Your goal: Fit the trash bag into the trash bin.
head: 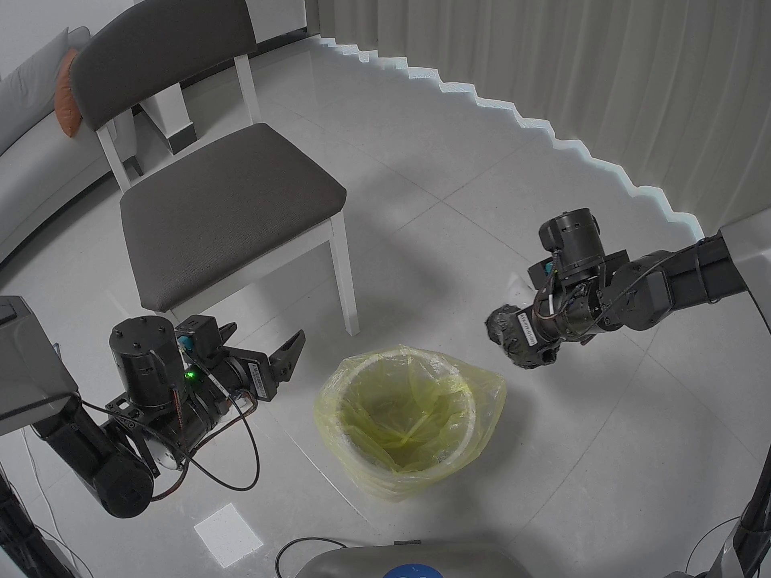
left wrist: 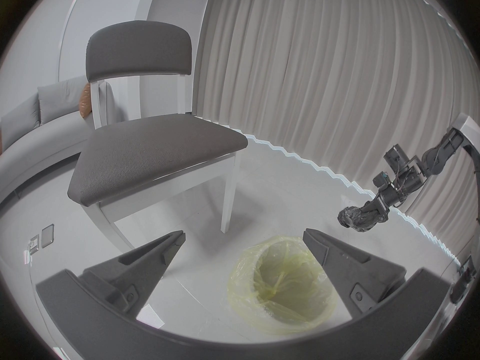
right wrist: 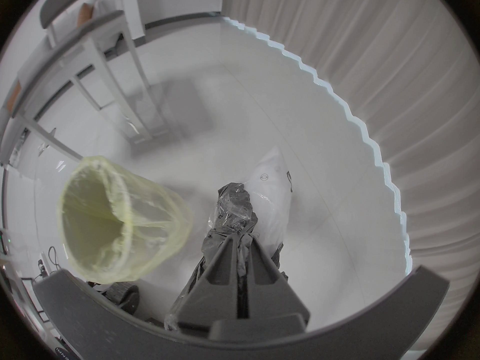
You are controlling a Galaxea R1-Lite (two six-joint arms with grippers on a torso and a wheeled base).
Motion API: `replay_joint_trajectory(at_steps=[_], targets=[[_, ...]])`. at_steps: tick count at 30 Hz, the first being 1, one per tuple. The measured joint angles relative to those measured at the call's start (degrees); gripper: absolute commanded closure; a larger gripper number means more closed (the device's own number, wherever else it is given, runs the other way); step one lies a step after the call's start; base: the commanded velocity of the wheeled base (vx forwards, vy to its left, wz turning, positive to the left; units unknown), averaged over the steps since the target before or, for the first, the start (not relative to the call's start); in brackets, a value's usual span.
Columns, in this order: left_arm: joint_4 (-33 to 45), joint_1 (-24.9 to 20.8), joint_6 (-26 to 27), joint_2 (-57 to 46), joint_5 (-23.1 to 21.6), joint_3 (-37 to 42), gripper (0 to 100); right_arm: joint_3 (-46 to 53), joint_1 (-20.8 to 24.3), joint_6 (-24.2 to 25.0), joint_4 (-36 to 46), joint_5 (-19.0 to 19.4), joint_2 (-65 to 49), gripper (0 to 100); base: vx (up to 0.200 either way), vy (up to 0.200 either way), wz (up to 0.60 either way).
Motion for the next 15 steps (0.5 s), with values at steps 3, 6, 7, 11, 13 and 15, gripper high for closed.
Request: replay_joint_trajectory(at_steps=[3,6,7,11,13,15], targets=[[-1.6,0.0,0.0,0.0,0.2,1.3,0,0.6,3.8,0.0,-0.4,-0.2,-1.7,100,0.000,0.000,0.00],[-4.7,-0.3,0.1,-0.3,1.1,2.5,0,1.5,7.4,0.1,-0.6,-0.6,-3.4,100,0.000,0.000,0.00],[-5.7,-0.5,0.3,-0.5,1.4,3.0,0,2.0,8.5,0.1,-0.7,-0.8,-4.1,100,0.000,0.000,0.00],[-8.5,-1.6,1.6,-1.8,2.1,5.3,0,3.8,11.4,0.1,-1.0,-1.1,-6.1,100,0.000,0.000,0.00],[-9.6,-2.3,2.0,-2.6,2.2,6.4,0,4.3,12.0,0.1,-1.4,-1.1,-6.5,100,0.000,0.000,0.00],[-10.5,-3.0,2.0,-3.5,2.3,7.4,0,4.7,12.5,0.2,-2.1,-1.1,-6.8,100,0.000,0.000,0.00]])
